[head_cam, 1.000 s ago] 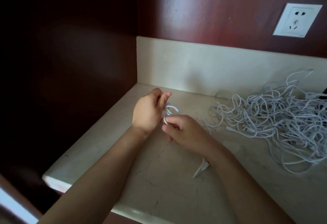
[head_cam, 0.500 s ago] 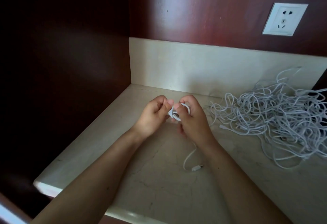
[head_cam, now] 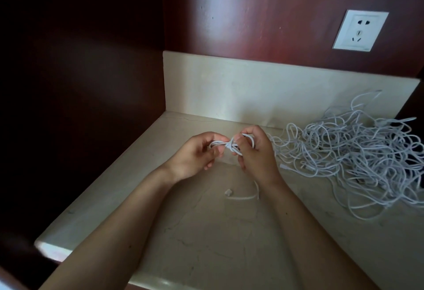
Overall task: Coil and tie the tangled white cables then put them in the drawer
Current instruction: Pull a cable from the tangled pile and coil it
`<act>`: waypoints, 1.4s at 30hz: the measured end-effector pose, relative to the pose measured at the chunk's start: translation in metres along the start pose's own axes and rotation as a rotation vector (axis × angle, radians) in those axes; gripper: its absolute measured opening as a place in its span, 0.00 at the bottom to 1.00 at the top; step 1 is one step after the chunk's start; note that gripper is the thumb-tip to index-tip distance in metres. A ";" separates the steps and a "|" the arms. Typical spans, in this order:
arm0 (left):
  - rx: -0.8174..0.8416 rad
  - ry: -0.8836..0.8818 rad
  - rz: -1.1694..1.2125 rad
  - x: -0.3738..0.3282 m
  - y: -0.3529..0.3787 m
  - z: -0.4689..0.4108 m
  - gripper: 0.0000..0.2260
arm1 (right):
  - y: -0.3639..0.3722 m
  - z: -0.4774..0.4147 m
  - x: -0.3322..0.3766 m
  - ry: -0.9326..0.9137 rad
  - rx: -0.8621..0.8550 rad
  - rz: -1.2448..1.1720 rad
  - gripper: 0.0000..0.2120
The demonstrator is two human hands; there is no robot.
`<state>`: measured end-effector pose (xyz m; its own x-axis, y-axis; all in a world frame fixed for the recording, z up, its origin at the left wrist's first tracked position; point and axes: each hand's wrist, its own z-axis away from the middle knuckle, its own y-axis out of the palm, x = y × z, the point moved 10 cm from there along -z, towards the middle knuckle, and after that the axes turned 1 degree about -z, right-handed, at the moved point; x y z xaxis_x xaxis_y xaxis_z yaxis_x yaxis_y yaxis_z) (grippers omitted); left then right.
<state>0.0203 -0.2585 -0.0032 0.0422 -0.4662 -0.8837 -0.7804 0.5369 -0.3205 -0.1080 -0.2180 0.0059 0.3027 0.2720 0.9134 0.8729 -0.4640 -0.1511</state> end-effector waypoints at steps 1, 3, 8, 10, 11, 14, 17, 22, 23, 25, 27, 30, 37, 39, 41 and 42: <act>-0.012 0.009 0.001 -0.001 -0.001 0.000 0.07 | 0.000 0.000 0.000 0.009 0.004 -0.001 0.03; -0.023 0.029 0.018 -0.004 -0.003 0.000 0.07 | -0.001 0.001 0.001 0.027 0.015 -0.044 0.04; 0.034 0.068 0.098 -0.011 -0.007 0.000 0.05 | 0.003 0.006 0.005 0.133 0.107 -0.269 0.02; 0.051 0.062 0.178 -0.012 -0.006 0.000 0.06 | 0.009 0.008 -0.001 0.255 0.145 -0.394 0.03; 0.060 0.064 0.220 -0.014 -0.005 0.000 0.06 | 0.013 0.010 -0.005 0.313 0.170 -0.439 0.03; 0.060 0.074 0.322 -0.017 -0.004 -0.001 0.06 | 0.022 0.012 -0.012 0.404 0.247 -0.504 0.05; 0.001 0.087 0.406 -0.017 -0.008 -0.002 0.07 | 0.028 0.014 -0.019 0.414 0.276 -0.483 0.06; -0.206 0.091 0.387 -0.010 -0.028 -0.003 0.06 | 0.036 0.020 -0.009 0.167 0.323 -0.066 0.11; -0.249 0.098 0.318 -0.009 -0.033 -0.002 0.05 | 0.039 0.020 -0.002 0.088 0.332 0.024 0.13; -0.325 0.101 0.162 -0.007 -0.041 0.000 0.04 | 0.044 0.022 0.009 -0.027 0.355 0.130 0.15; -0.387 0.096 0.032 -0.007 -0.049 0.003 0.05 | 0.043 0.021 0.016 -0.080 0.337 0.165 0.14; -0.410 0.107 -0.141 -0.011 -0.052 0.005 0.06 | 0.032 0.017 0.023 -0.101 0.260 0.144 0.13; -0.228 0.148 -0.299 -0.014 -0.028 0.003 0.06 | 0.012 0.009 0.029 -0.087 0.152 0.118 0.14; -0.181 0.155 -0.281 -0.017 -0.022 0.002 0.07 | 0.004 0.005 0.029 -0.086 0.108 0.127 0.13; -0.109 0.139 -0.214 -0.017 -0.016 0.001 0.08 | -0.003 0.002 0.025 -0.085 0.064 0.153 0.11; -0.068 0.132 -0.171 -0.018 -0.012 0.001 0.08 | -0.006 0.000 0.022 -0.082 0.043 0.161 0.10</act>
<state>0.0299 -0.2560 0.0158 0.0985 -0.6370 -0.7645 -0.8091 0.3960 -0.4342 -0.1068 -0.2093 0.0269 0.4688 0.2653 0.8425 0.8253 -0.4716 -0.3107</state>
